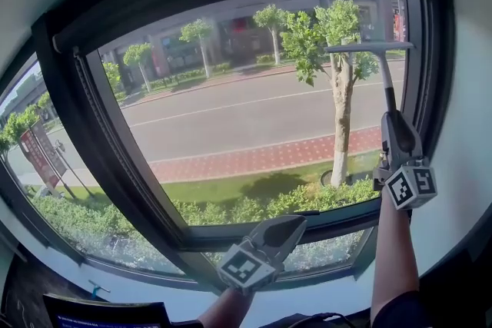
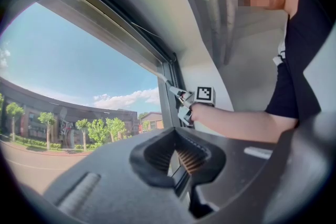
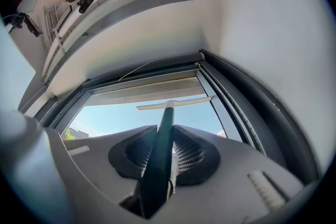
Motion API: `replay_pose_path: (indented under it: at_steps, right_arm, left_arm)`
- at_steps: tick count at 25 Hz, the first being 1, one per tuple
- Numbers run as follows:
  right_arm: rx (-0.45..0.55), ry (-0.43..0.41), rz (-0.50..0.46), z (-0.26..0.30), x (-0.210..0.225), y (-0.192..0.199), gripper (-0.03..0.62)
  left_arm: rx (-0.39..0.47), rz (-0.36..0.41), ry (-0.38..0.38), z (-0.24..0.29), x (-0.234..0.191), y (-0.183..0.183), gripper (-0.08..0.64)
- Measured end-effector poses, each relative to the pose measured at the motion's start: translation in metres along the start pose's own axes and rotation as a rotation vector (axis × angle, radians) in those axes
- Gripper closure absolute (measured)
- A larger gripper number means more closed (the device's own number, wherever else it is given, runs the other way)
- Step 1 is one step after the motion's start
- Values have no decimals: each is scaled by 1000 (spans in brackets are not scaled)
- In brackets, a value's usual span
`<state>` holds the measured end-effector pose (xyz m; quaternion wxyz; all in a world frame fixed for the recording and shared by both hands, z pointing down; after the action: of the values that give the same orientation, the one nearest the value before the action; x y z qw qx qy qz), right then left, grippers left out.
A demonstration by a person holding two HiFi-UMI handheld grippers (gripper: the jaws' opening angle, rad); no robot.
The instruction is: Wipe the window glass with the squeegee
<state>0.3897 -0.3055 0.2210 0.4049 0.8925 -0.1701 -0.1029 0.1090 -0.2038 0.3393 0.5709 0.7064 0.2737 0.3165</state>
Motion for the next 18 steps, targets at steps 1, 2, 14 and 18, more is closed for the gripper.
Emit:
replay_pose_path:
  at_steps: [1, 2, 14, 18]
  right_arm:
    - [-2, 2, -1, -1, -1, 1, 494]
    - [-4, 3, -1, -2, -1, 2, 494]
    - [-35, 19, 22, -24, -6, 16, 494]
    - [-52, 26, 33, -35, -9, 24, 494]
  left_arm:
    - [0, -2, 1, 0, 0, 0, 557]
    - [2, -2, 1, 0, 0, 0, 557]
    - [-12, -13, 11, -5, 5, 7, 557]
    - [-24, -23, 10, -9, 8, 10, 557]
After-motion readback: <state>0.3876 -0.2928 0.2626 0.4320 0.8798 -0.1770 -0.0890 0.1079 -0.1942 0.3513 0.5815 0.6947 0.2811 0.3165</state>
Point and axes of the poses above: the fingertips, and each gripper's own axes: z forward along the fingers, x to its right, y out of its underside, the point moved 7 cm from there along -z, backward along the fingers, and after that the axes turned 6 degrees about -y, right-handed, at the moved point
